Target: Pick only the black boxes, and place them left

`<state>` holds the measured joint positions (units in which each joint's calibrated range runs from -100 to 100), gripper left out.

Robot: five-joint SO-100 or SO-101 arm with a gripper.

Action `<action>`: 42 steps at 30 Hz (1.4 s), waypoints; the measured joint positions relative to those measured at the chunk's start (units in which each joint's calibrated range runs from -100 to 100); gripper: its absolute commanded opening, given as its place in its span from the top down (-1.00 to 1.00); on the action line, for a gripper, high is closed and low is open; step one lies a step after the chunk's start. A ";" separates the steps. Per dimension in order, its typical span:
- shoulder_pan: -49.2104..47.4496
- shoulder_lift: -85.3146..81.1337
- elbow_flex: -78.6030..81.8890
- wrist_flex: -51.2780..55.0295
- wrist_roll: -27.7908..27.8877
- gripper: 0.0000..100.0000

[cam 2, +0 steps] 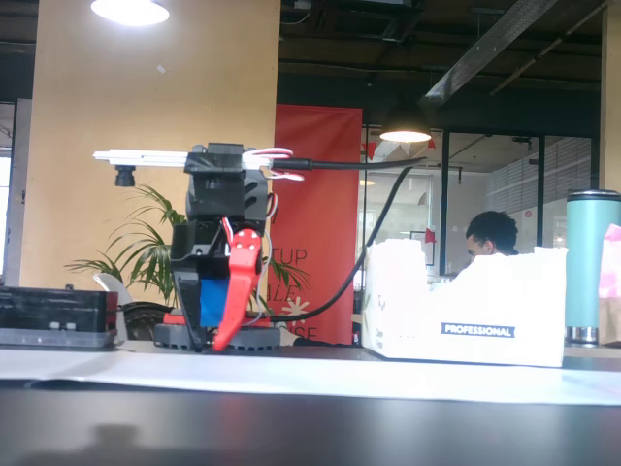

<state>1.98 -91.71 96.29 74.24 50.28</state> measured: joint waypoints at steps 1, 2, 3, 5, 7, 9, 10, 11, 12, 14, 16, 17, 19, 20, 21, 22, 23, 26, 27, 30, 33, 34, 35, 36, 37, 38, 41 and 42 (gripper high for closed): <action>0.00 -0.08 -0.09 0.17 0.05 0.61; 0.00 -0.08 -0.88 0.51 0.05 0.54; 0.00 0.08 -2.12 0.93 0.05 0.47; 0.46 3.04 -5.30 1.01 0.05 0.34; 2.03 8.04 -9.89 1.01 0.05 0.23; 3.51 13.70 -15.27 1.01 0.05 0.14; 4.06 16.57 -18.27 1.01 0.05 0.10; 4.71 19.69 -22.07 1.01 0.05 0.06; 5.54 22.81 -25.86 1.01 0.05 0.04; 7.11 28.96 -33.45 1.01 0.05 0.03; 8.77 35.11 -40.86 1.01 0.05 0.03; 9.69 38.56 -45.01 1.10 0.05 0.03; 11.63 44.63 -52.78 1.77 0.10 0.03; 12.55 47.99 -57.46 3.13 0.10 0.03; 13.29 51.11 -61.96 4.90 0.10 0.01; 13.75 54.06 -66.64 6.93 0.10 -0.02; 14.03 57.51 -72.11 9.29 0.10 -0.03; 15.23 67.68 -89.06 15.62 0.10 -0.04; 15.97 70.96 -94.17 17.31 0.20 -0.04; 18.83 78.26 -104.41 19.00 1.86 -0.04; 23.07 83.10 -108.21 19.00 4.64 -0.04; 24.55 84.41 -109.00 19.00 5.42 -0.04; 25.75 85.48 -109.89 19.00 6.06 -0.04; 26.86 86.46 -110.77 18.92 6.59 -0.04; 27.87 87.94 -112.18 18.92 7.18 -0.04; 28.80 89.50 -113.50 18.92 7.52 -0.04; 30.73 95.73 -119.15 18.92 7.72 -0.04; 31.10 97.54 -121.36 18.92 7.72 -0.04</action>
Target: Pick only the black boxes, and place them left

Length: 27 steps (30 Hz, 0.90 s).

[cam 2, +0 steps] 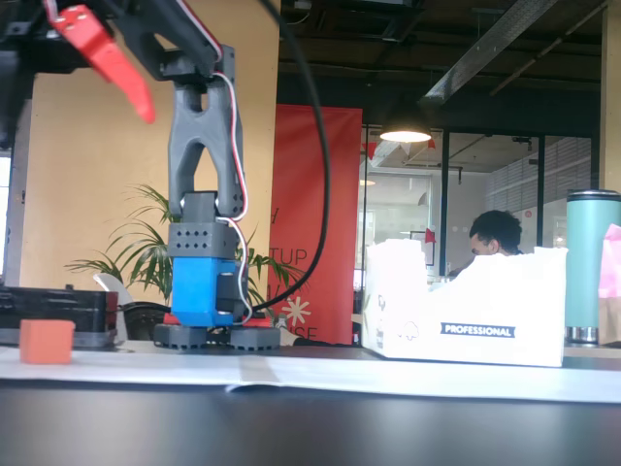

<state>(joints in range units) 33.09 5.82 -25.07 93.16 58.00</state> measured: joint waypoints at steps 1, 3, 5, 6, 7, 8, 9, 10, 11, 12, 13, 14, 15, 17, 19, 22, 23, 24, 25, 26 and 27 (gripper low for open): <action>0.46 2.30 -2.29 0.00 0.00 -0.04; 1.20 5.91 -6.18 0.00 0.00 -0.04; 1.48 9.19 -9.62 0.00 0.00 -0.04; 1.48 10.66 -10.94 0.00 0.00 -0.04; 1.48 11.98 -12.18 0.00 0.00 -0.04; 1.57 12.96 -12.97 0.00 0.00 -0.04; 2.03 14.03 -14.03 0.00 0.00 -0.04; 2.40 15.09 -14.83 0.00 0.00 -0.04; 2.77 16.16 -15.36 0.00 0.00 -0.04; 2.86 17.39 -15.45 0.00 0.00 -0.04; 2.86 18.46 -15.45 0.00 0.00 -0.04; 2.86 19.44 -15.45 -0.68 0.00 -0.04; 2.86 20.26 -15.45 -2.03 0.00 -0.03; 2.86 22.23 -15.45 -5.32 0.00 -0.03; 2.86 24.77 -15.45 -8.19 0.00 -0.03; 2.49 27.32 -15.45 -11.66 0.00 -0.03; 1.94 28.22 -15.45 -12.25 -0.15 -0.03; 0.92 29.20 -15.45 -12.84 -1.32 -0.03; -0.65 30.27 -15.45 -13.68 -2.78 -0.03; -2.58 31.17 -15.45 -14.27 -3.91 -0.03; -4.52 31.99 -15.45 -14.36 -4.84 -0.02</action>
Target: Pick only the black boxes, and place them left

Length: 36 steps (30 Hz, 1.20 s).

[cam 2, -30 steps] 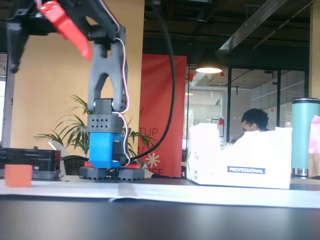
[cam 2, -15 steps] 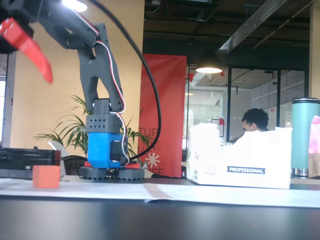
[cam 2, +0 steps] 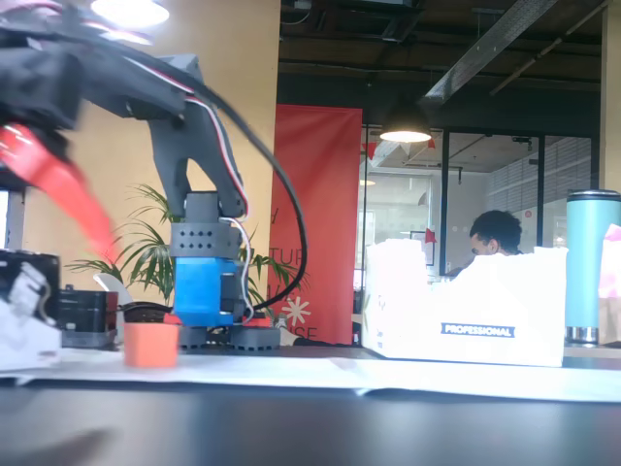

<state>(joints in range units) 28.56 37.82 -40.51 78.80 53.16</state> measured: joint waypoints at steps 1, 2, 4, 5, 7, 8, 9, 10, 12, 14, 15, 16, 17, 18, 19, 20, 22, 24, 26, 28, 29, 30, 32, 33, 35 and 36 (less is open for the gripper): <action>-1.57 1.07 0.00 0.00 -0.98 0.02; -2.77 2.21 0.00 -0.17 -1.81 0.17; -4.15 4.84 0.00 -0.17 -2.64 0.60; -4.71 5.91 0.00 -0.17 -2.83 0.73; -4.98 7.14 0.00 -0.17 -2.88 0.76; -4.98 7.14 0.00 -0.17 -2.93 0.76; -5.08 7.14 -0.09 -0.17 -3.03 0.76; -5.35 7.05 -0.26 -0.08 -3.03 0.76; -7.11 7.14 -1.94 1.69 -3.86 0.76; -9.41 6.40 -3.53 6.33 -4.64 0.76; -10.80 4.84 -3.53 8.45 -4.84 0.76; -12.28 2.13 -3.27 9.63 -4.98 0.76; -13.57 -1.48 -1.68 10.05 -4.98 0.76; -14.86 -5.99 1.24 10.30 -4.98 0.76; -15.78 -10.09 4.50 10.30 -5.03 0.76; -16.52 -13.95 7.77 10.30 -5.42 0.76; -19.01 -20.92 13.86 10.30 -7.08 0.76; -23.26 -26.66 18.62 10.30 -8.89 0.76; -27.60 -31.75 22.15 10.39 -10.60 0.76; -30.73 -35.60 25.07 10.39 -12.11 0.76; -32.21 -37.41 26.39 10.39 -12.99 0.76; -33.69 -39.13 27.71 10.39 -13.92 0.76; -37.75 -42.90 30.27 10.39 -15.92 0.76; -39.96 -44.63 31.51 10.39 -16.80 0.76; -43.84 -48.07 33.80 10.39 -18.71 0.76; -45.69 -49.63 34.77 10.39 -19.49 0.76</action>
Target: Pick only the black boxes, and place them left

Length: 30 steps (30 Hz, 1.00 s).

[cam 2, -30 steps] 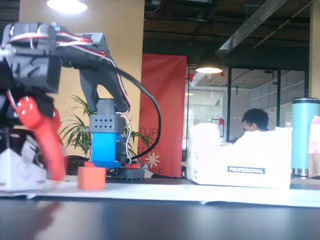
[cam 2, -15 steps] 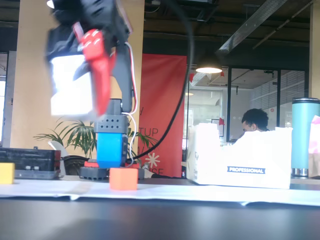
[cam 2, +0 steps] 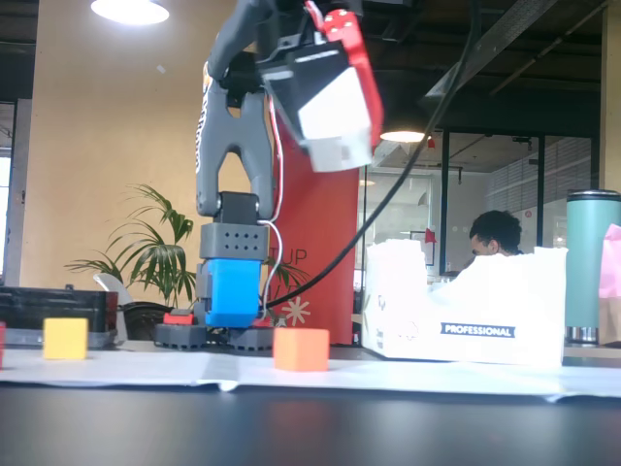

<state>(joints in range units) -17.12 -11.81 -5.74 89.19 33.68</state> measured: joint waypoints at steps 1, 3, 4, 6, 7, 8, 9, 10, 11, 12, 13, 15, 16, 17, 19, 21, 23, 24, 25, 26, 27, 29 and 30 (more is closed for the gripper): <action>-1.66 -1.15 0.62 0.00 -0.78 0.76; -6.00 -3.69 1.50 0.00 -2.69 0.76; -8.31 -4.92 1.77 0.17 -3.61 0.76; -13.01 -7.38 2.82 0.68 -5.23 0.76; -15.23 -8.20 3.27 0.68 -6.01 0.76; -17.35 -8.94 3.71 0.68 -6.84 0.76; -19.75 -9.60 4.06 0.68 -7.77 0.76; -22.06 -10.09 4.15 0.68 -8.55 0.76; -24.73 -10.66 4.24 0.68 -9.47 0.76; -27.13 -10.99 4.24 0.68 -10.35 0.76; -29.63 -11.32 4.24 0.68 -11.23 0.76; -34.52 -11.48 4.24 0.68 -12.99 0.76; -36.92 -11.48 4.24 0.68 -13.72 0.76; -39.04 -11.48 4.24 0.68 -14.36 0.76; -43.29 -11.48 4.24 1.60 -15.53 0.76; -47.16 -11.48 4.24 3.29 -16.70 0.76; -50.95 -11.48 4.24 5.15 -18.22 0.76; -52.70 -11.48 4.24 6.08 -18.90 0.76; -54.36 -11.48 4.24 6.84 -19.63 0.76; -55.84 -11.48 4.24 7.52 -20.22 0.76; -56.95 -11.48 4.24 7.94 -20.66 0.76; -58.51 -11.48 4.24 8.28 -21.25 0.76; -58.79 -11.48 4.24 8.36 -21.25 0.76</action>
<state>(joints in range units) -75.91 -23.30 -1.50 97.55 12.43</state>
